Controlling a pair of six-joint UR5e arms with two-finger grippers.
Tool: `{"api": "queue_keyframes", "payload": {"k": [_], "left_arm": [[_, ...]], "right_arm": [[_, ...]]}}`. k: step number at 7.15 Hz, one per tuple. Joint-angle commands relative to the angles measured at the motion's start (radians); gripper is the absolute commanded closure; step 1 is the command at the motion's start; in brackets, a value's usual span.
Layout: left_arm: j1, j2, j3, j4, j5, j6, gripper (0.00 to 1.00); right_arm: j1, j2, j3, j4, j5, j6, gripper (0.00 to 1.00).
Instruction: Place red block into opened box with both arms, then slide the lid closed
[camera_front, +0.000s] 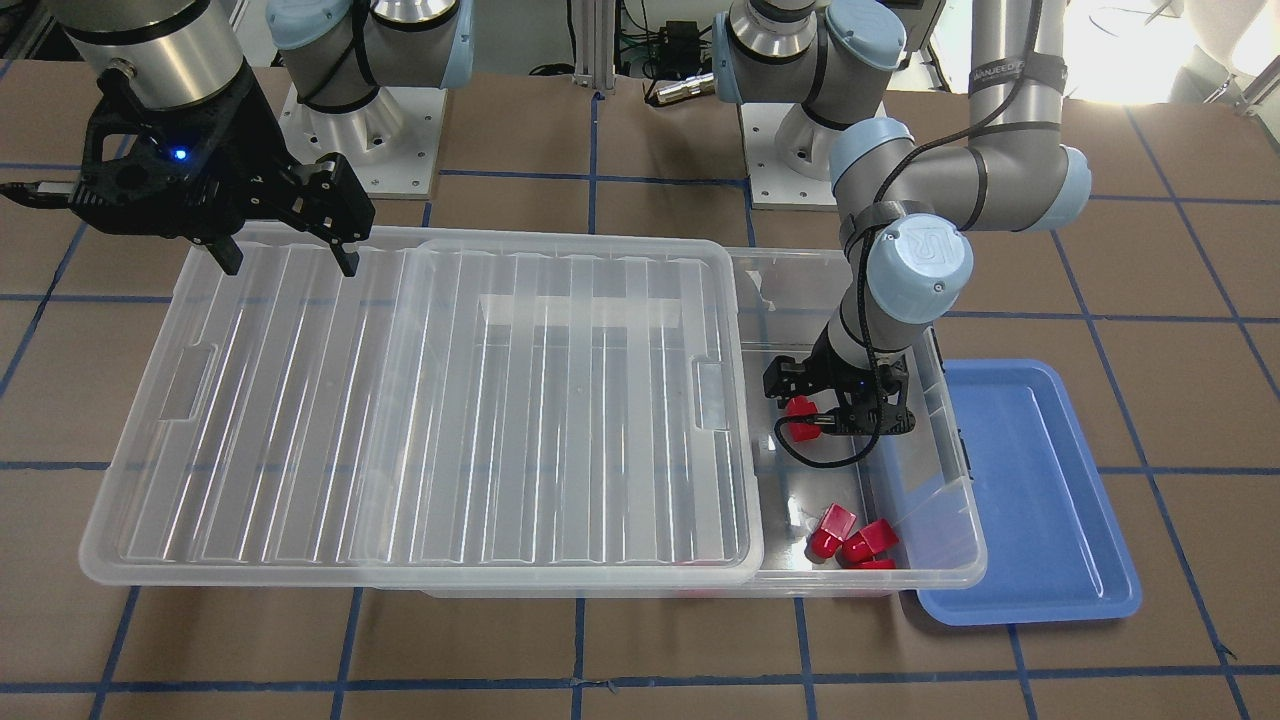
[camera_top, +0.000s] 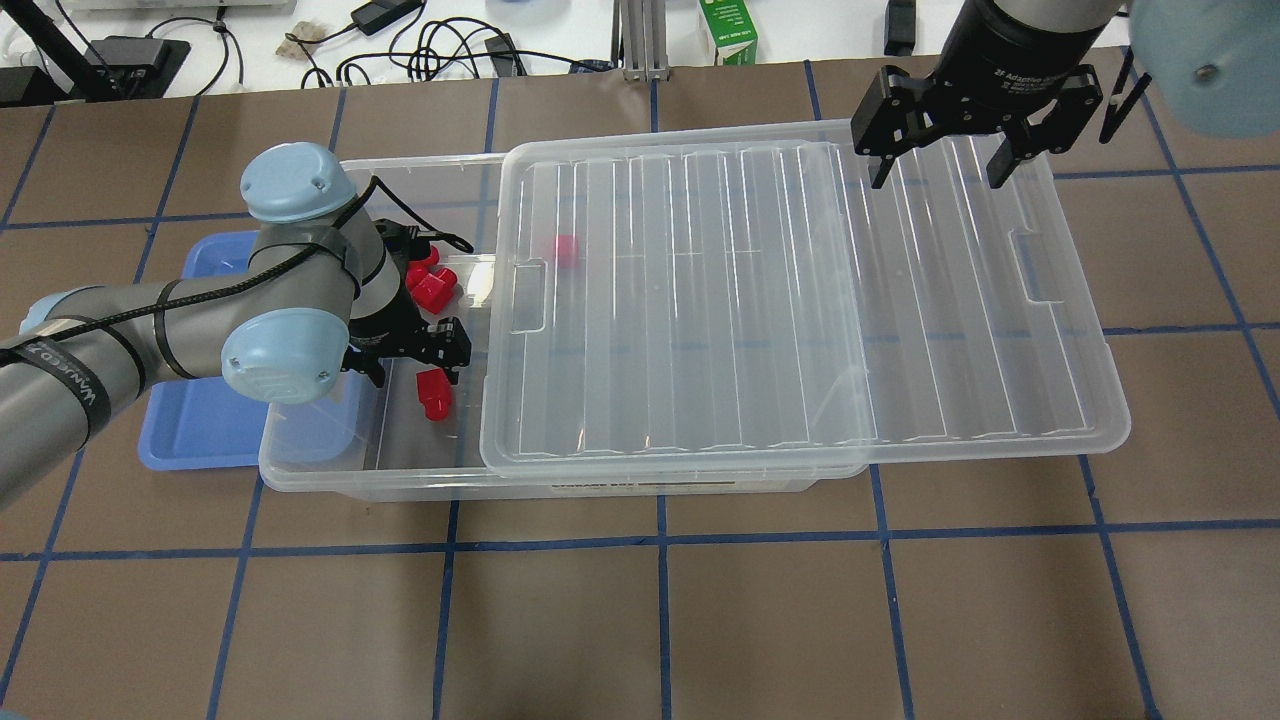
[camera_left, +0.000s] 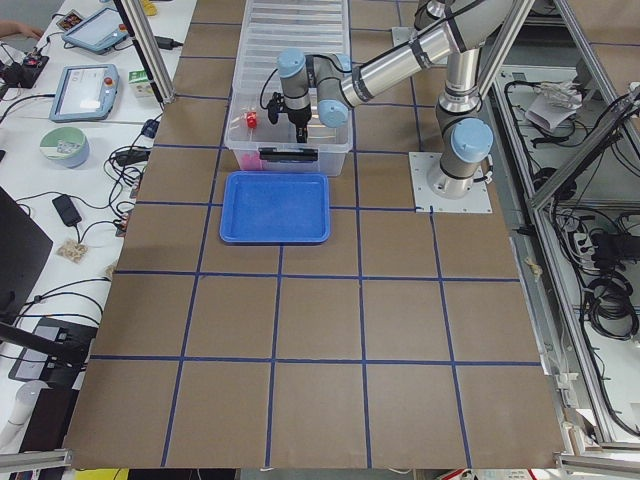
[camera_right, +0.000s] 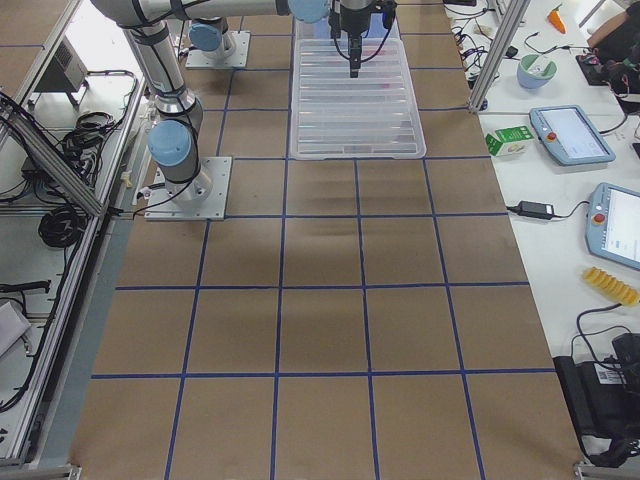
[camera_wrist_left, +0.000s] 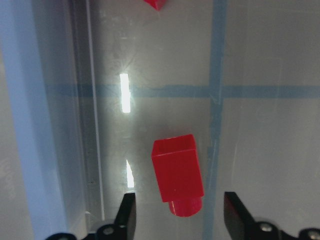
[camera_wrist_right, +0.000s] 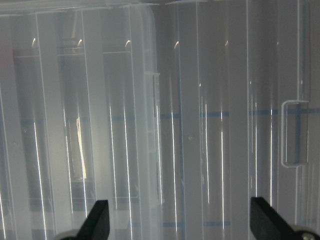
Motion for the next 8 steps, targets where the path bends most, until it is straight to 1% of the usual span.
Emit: {"api": "queue_keyframes", "payload": {"k": [1,2,3,5,6,7,8], "left_arm": [[-0.006,0.069,0.128,-0.163,0.003,-0.007,0.0],[-0.01,0.099,0.251,-0.321,0.003,-0.008,0.0],[-0.015,0.129,0.337,-0.421,0.002,-0.008,0.0],[-0.032,0.21,0.376,-0.451,-0.006,-0.006,0.0],[-0.032,0.246,0.375,-0.453,-0.008,-0.004,0.0],[-0.032,0.255,0.358,-0.451,-0.011,-0.001,0.0],[-0.032,0.257,0.358,-0.453,-0.003,0.0,0.0]], "right_arm": [[-0.027,0.004,0.001,0.001,-0.017,-0.02,0.0],[-0.079,0.004,0.001,-0.002,-0.018,-0.073,0.0],[-0.172,0.002,0.001,0.005,-0.017,-0.118,0.0],[-0.372,0.005,0.018,0.013,-0.011,-0.388,0.0],[-0.438,0.007,0.067,-0.002,-0.011,-0.472,0.0],[-0.495,0.005,0.127,-0.036,-0.009,-0.571,0.0],[-0.517,0.005,0.192,-0.103,-0.012,-0.584,0.0]]}}
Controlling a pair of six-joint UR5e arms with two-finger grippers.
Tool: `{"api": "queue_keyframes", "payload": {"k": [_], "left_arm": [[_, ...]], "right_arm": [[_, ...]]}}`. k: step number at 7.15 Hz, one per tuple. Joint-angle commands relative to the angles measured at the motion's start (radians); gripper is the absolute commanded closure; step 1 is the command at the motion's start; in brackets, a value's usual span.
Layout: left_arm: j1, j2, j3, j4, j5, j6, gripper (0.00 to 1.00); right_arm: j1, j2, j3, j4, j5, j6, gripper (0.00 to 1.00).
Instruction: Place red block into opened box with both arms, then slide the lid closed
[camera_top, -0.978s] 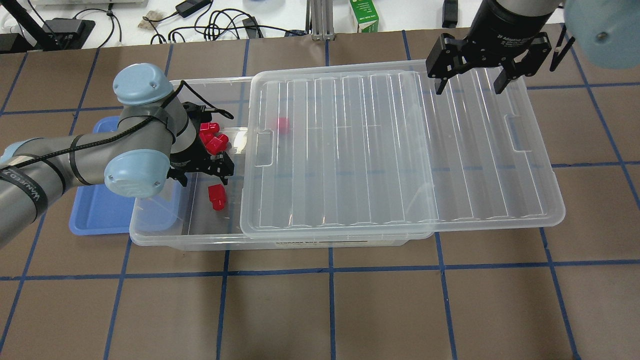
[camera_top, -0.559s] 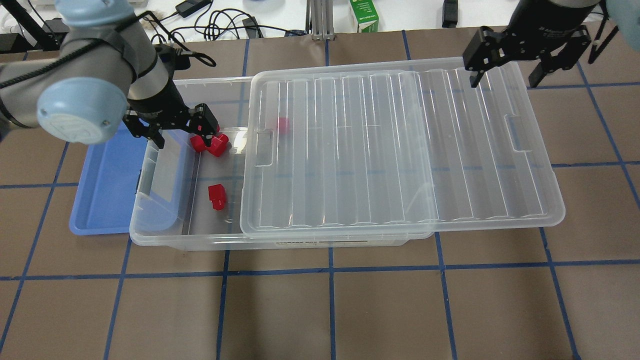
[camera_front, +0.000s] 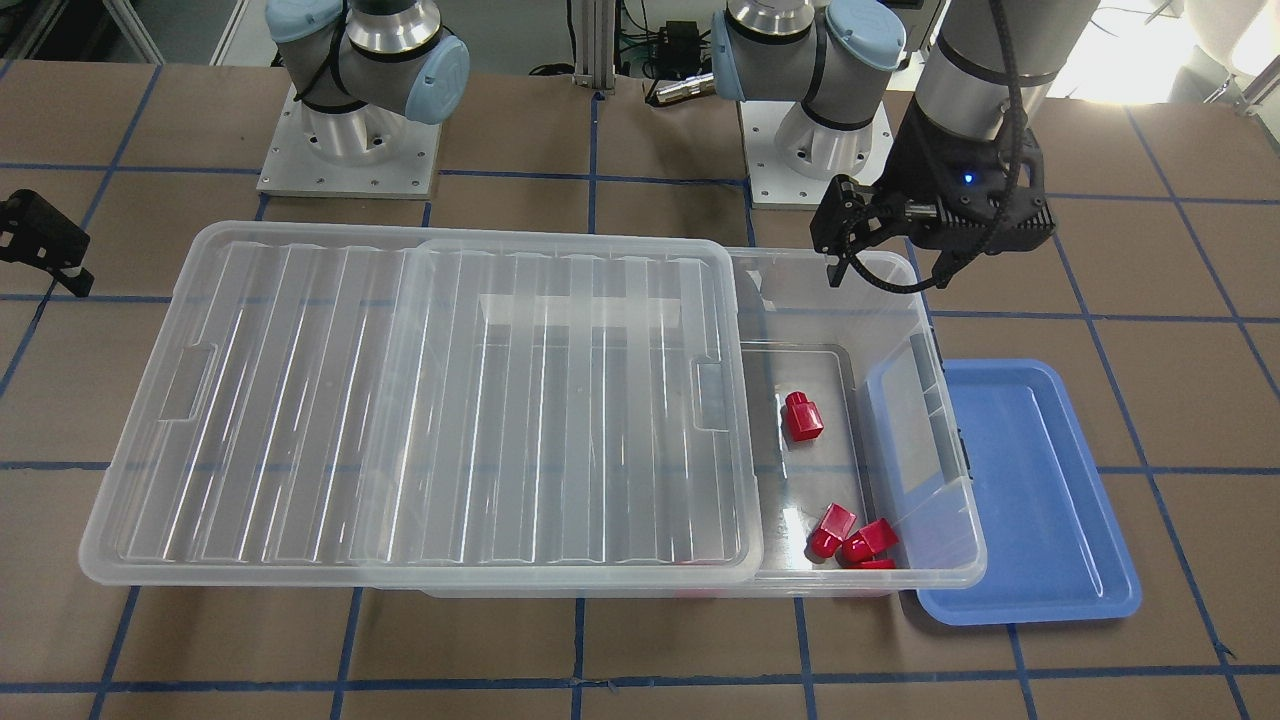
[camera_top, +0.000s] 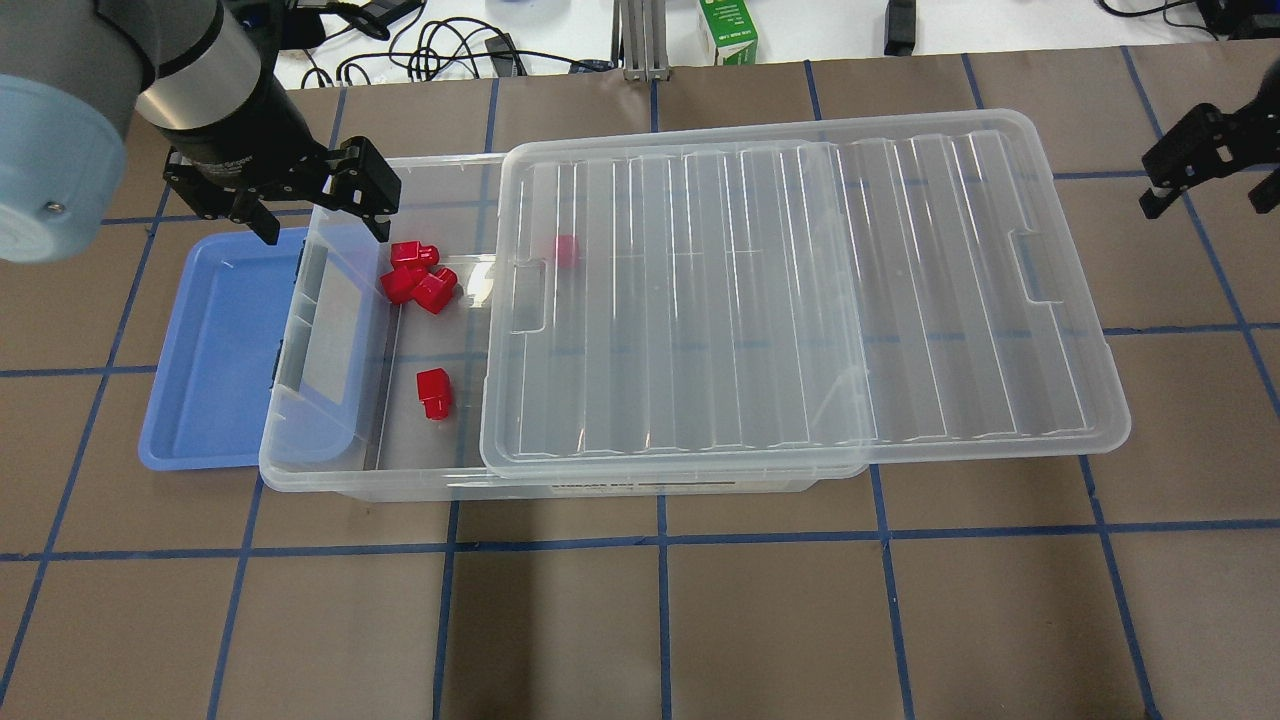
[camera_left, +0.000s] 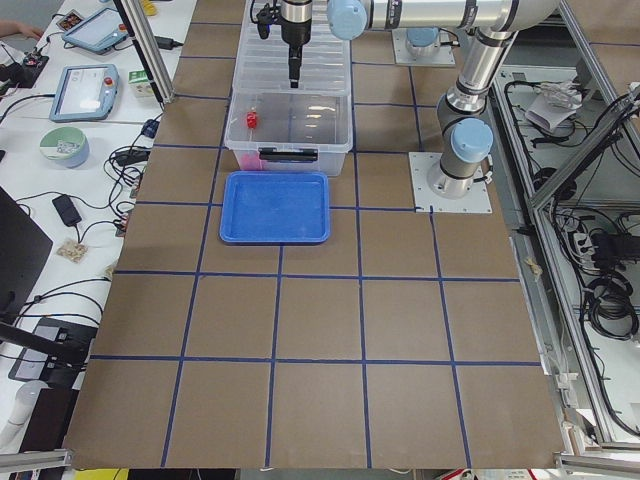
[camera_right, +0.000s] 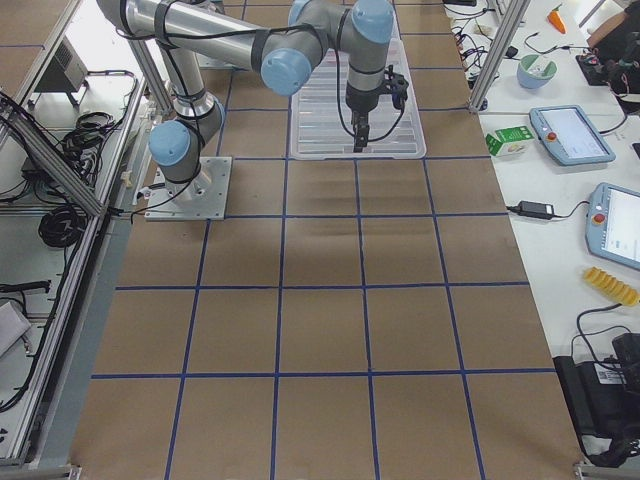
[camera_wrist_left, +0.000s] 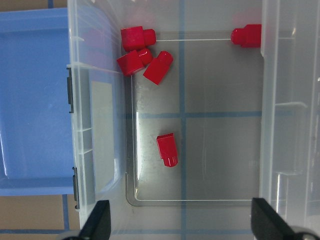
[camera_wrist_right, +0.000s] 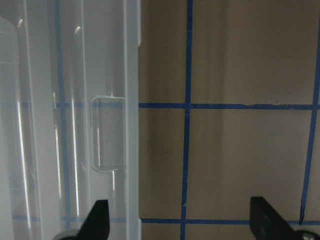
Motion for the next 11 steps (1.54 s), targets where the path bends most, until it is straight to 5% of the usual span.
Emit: {"api": "queue_keyframes", "payload": {"k": [1,3,11], "left_arm": [[0.004,0.015,0.017,-0.04,0.006,0.005,0.0],[0.012,0.018,0.045,-0.08,0.004,0.01,0.0],[0.015,0.013,0.049,-0.071,-0.002,0.01,0.0]], "right_arm": [[-0.049,0.017,0.152,-0.127,-0.002,-0.058,0.0],[-0.046,0.049,0.236,-0.281,-0.031,-0.046,0.0],[0.139,0.055,0.24,-0.282,-0.012,0.161,0.0]]}}
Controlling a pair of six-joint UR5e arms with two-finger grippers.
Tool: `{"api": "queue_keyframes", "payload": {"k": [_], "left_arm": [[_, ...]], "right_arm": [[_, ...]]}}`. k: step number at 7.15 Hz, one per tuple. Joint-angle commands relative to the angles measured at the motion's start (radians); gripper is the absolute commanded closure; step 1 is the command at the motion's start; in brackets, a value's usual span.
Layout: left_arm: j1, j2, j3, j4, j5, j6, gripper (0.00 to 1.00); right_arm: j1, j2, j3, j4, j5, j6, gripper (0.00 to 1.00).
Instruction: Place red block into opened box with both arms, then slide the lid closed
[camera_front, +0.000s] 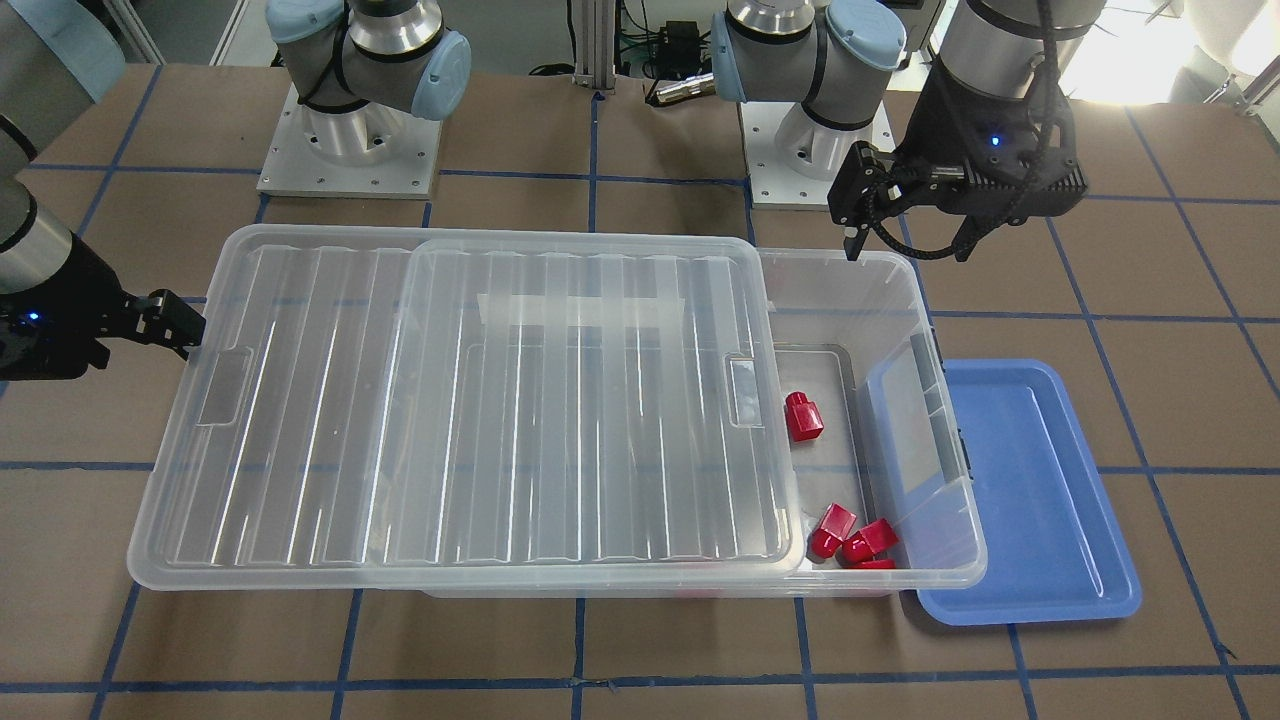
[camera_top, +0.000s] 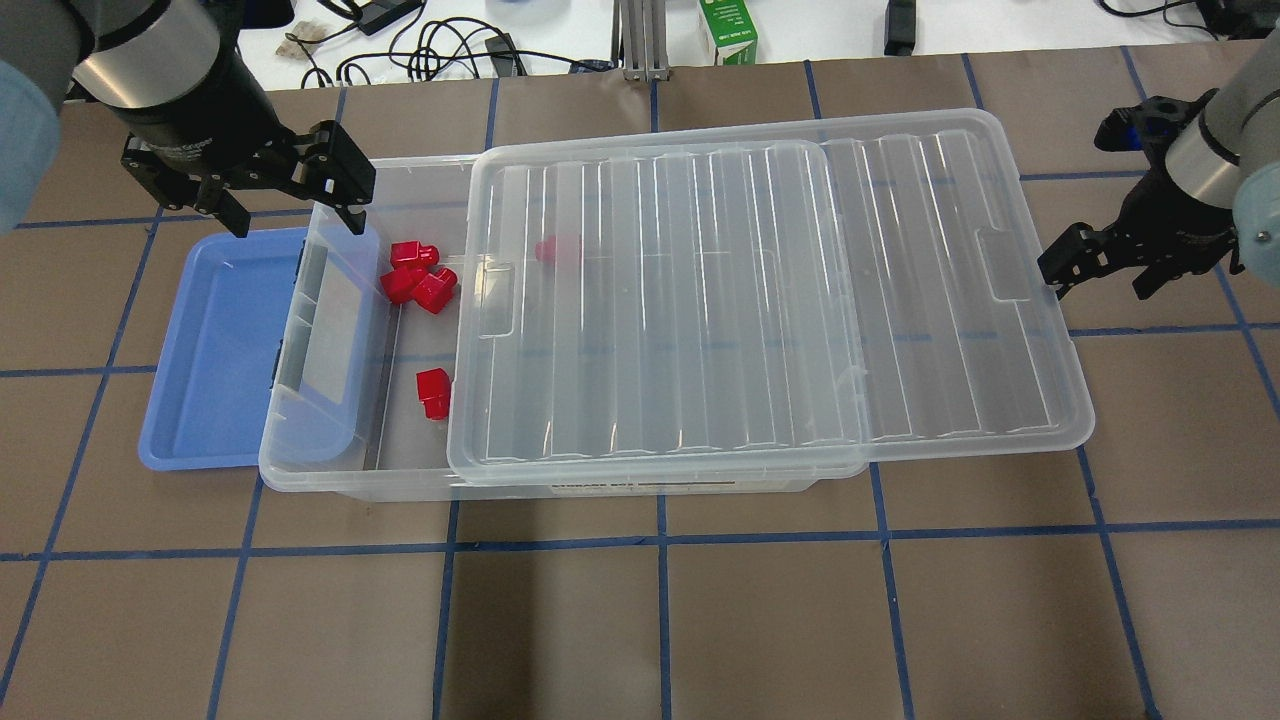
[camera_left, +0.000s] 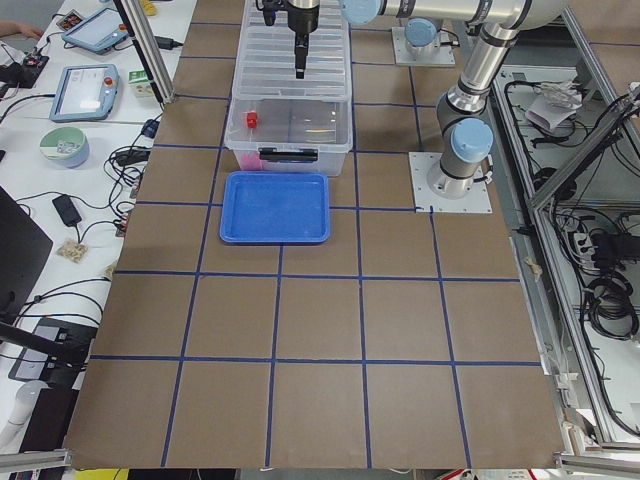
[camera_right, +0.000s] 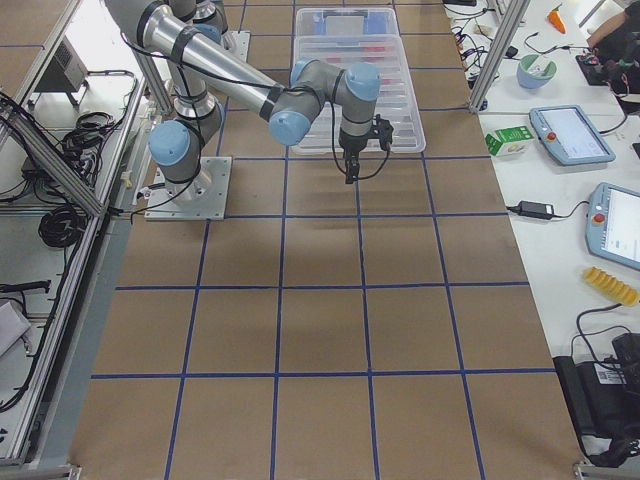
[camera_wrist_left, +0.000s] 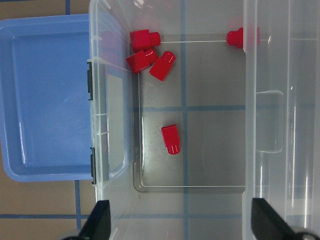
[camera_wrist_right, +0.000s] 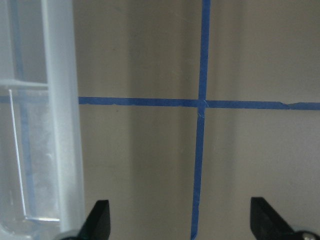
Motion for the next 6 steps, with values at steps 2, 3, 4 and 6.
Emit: {"api": "queue_keyframes", "payload": {"k": [2,3,4,6], "left_arm": [[0.0,-0.002,-0.001,0.001,-0.001,0.001,0.0],[0.0,-0.002,-0.001,0.001,-0.001,0.001,0.0],[0.0,0.0,-0.001,0.001,-0.003,0.001,0.0],[0.0,-0.003,-0.001,0.003,-0.007,0.001,0.0]], "right_arm": [[0.153,0.003,0.0,-0.025,-0.002,0.192,0.0],[0.2,0.002,0.0,-0.032,-0.001,0.242,0.0],[0.234,0.003,0.0,-0.041,-0.001,0.267,0.0],[0.267,0.004,0.0,-0.045,-0.001,0.267,0.0]]}}
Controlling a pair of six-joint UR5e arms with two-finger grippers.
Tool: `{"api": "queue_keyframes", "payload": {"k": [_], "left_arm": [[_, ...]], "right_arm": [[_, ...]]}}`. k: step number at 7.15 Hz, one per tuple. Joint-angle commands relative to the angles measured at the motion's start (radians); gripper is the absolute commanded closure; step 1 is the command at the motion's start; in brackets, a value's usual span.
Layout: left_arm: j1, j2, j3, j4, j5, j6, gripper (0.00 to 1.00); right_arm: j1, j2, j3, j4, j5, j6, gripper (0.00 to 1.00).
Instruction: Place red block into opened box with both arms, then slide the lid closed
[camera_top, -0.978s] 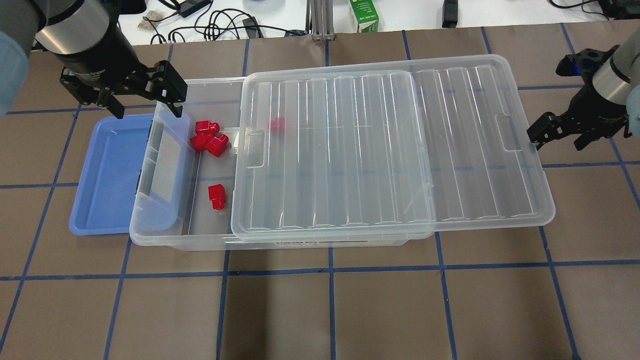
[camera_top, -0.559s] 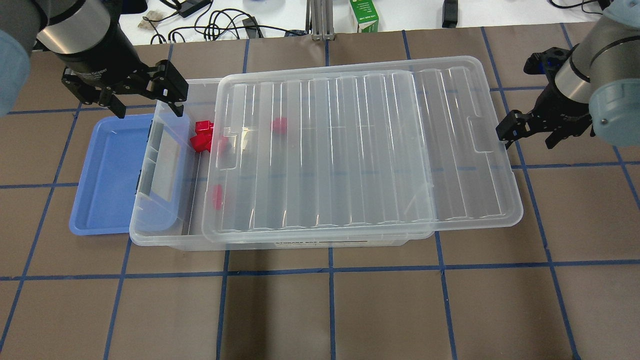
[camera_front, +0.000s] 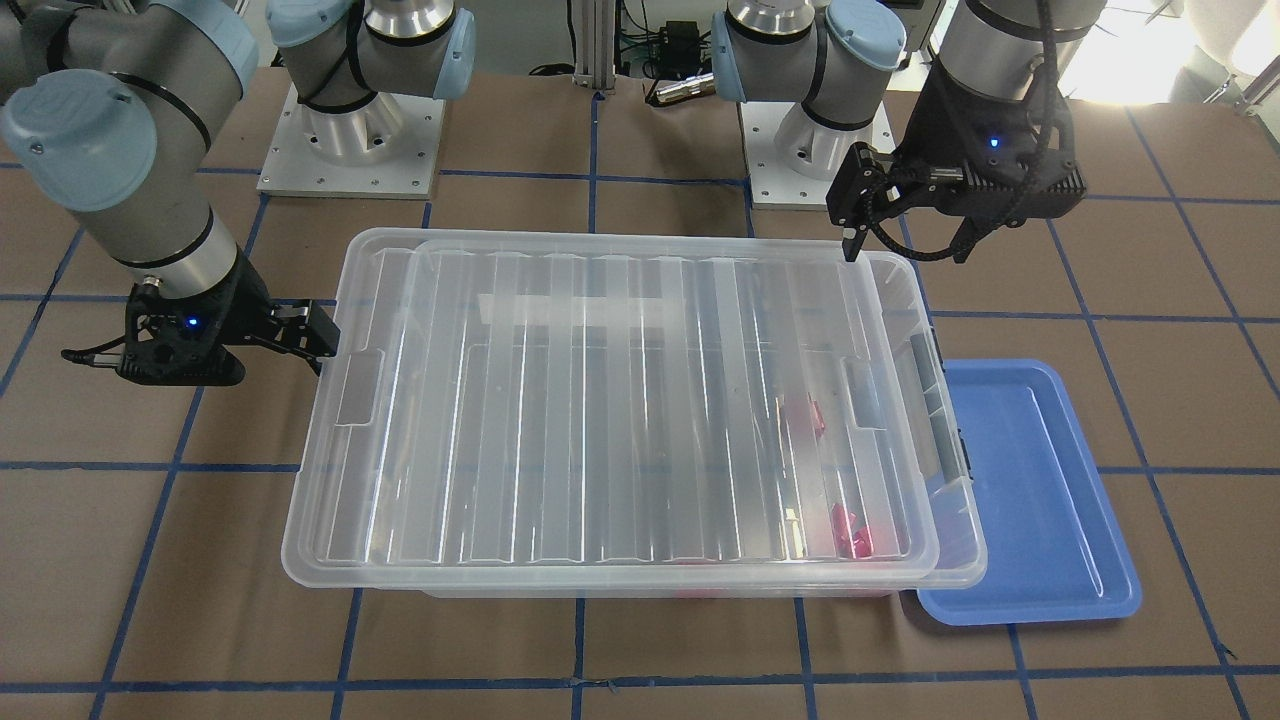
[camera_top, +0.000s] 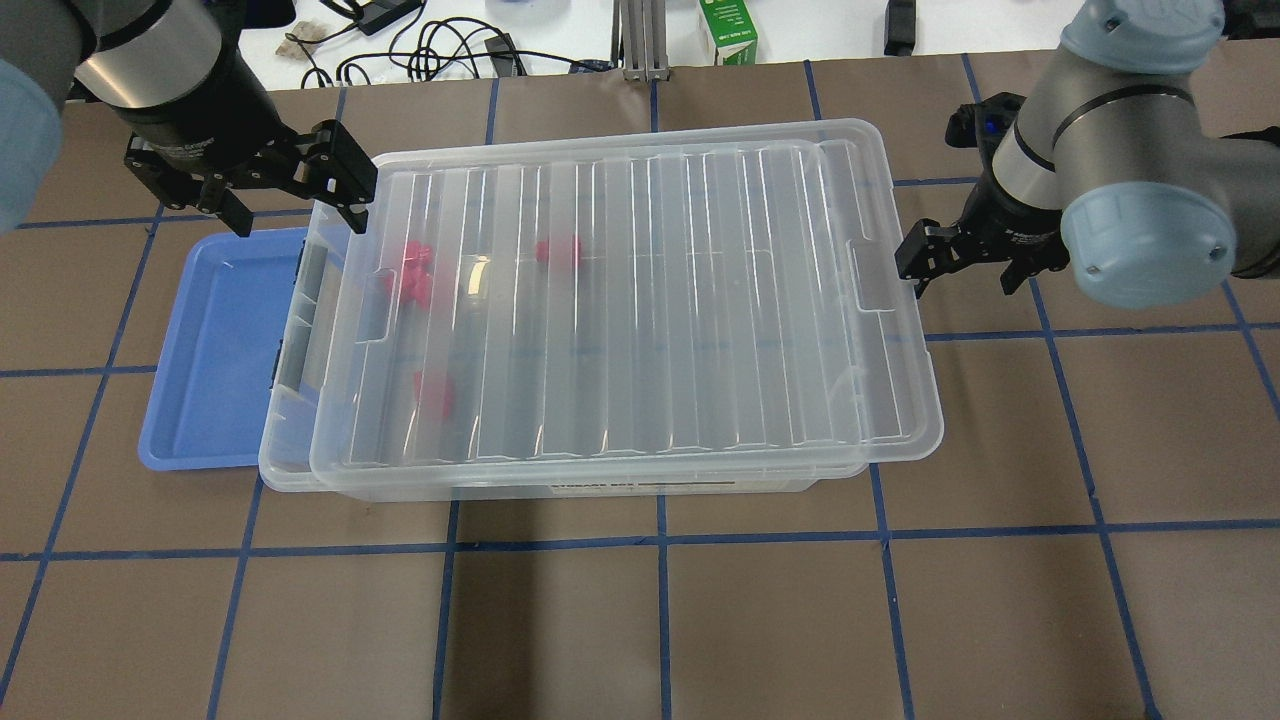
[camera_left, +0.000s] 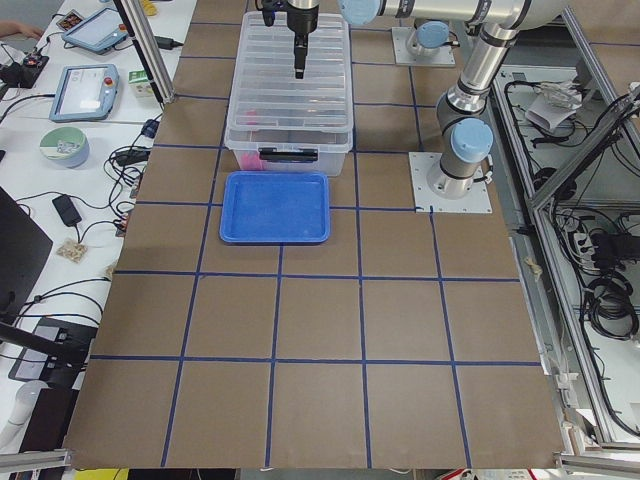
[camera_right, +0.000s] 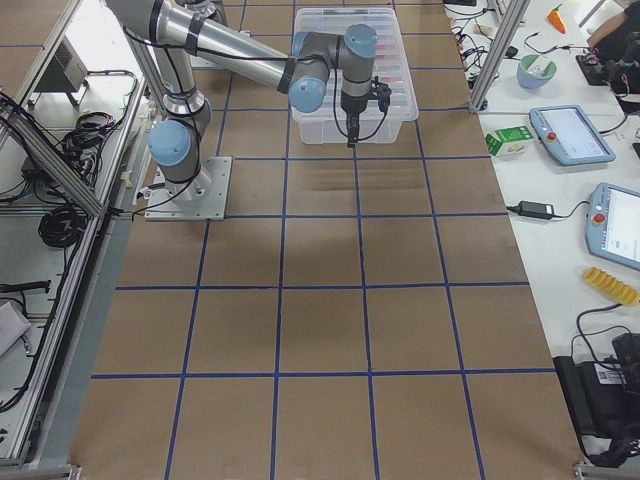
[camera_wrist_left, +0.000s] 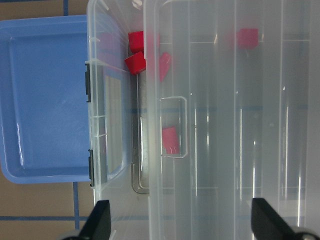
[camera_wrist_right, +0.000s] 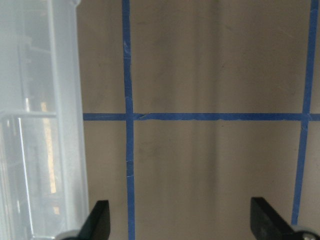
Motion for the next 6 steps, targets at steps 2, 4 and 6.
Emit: {"api": "queue_keyframes", "payload": {"k": [2,4,6], "left_arm": [[0.0,-0.002,0.0,0.001,-0.002,0.0,0.0],[0.0,0.001,0.002,0.001,-0.002,0.0,0.0],[-0.002,0.004,0.002,-0.001,-0.007,0.0,0.0]], "right_arm": [[0.021,0.002,0.0,-0.002,0.002,0.003,0.0],[0.025,0.008,0.0,-0.002,-0.001,0.001,0.0],[0.055,0.008,-0.003,-0.004,0.014,0.003,0.0]]}}
